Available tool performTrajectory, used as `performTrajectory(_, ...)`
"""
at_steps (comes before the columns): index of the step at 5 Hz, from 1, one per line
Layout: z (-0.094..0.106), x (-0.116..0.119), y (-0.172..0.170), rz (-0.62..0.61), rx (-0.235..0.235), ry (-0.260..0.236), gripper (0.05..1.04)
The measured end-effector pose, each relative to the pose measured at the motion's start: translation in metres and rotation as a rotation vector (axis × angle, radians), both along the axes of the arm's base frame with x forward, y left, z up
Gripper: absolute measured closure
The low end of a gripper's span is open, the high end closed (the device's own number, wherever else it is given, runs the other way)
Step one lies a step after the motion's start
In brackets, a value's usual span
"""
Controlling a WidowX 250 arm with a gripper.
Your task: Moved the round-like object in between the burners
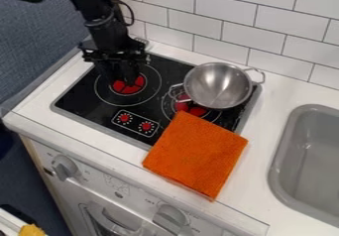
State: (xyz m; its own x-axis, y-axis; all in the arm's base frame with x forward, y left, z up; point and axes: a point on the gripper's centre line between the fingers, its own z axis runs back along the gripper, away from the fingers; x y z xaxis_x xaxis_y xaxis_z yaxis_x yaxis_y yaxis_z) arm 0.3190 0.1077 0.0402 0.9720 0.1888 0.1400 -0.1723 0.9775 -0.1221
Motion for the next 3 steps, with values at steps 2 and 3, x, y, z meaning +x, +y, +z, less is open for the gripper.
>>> performTrajectory(2,0.004,0.019,-0.020,-0.211,0.066,0.094,0.067)
performTrajectory(3,0.003,0.016,-0.029,-0.228,0.102,0.115,0.073)
